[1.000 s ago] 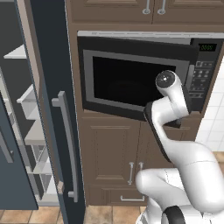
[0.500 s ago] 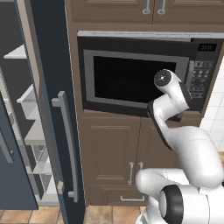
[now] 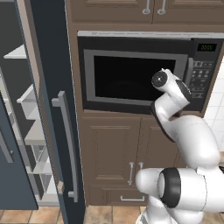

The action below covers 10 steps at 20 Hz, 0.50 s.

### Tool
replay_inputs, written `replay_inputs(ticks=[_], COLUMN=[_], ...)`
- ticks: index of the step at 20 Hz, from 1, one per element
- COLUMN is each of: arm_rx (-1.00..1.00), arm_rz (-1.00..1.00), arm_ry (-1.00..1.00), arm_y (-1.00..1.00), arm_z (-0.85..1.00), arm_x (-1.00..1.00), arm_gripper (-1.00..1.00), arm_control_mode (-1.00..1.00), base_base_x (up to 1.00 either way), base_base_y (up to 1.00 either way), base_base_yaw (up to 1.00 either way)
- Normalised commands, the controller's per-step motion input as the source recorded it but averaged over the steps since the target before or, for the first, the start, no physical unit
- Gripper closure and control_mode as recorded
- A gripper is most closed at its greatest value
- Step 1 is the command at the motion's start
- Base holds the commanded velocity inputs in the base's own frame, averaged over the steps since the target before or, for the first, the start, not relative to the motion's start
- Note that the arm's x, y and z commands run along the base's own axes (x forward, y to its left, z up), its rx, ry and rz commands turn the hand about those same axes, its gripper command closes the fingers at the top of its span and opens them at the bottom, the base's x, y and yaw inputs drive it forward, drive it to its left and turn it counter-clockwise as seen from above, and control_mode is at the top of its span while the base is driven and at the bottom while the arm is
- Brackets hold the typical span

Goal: Transport the shrimp from the fridge to the microwave and turn on the microwave.

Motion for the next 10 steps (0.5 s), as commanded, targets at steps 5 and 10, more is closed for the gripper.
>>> replay_inputs(ticks=[5,10], arm_rx=[-0.08,-0.07], arm_rz=[0.0,0.0], arm_ry=[0.03,0.03], arm_y=[-0.21,-0.18], arm_z=[0.0,0.0], arm_x=[0.37,0.32], arm_gripper=[-1.0,-1.0], arm_control_mode=[-1.0,-1.0], base_base_x=[0.0,0.0], base_base_y=[0.0,0.0], base_base_yaw=[0.0,0.0])
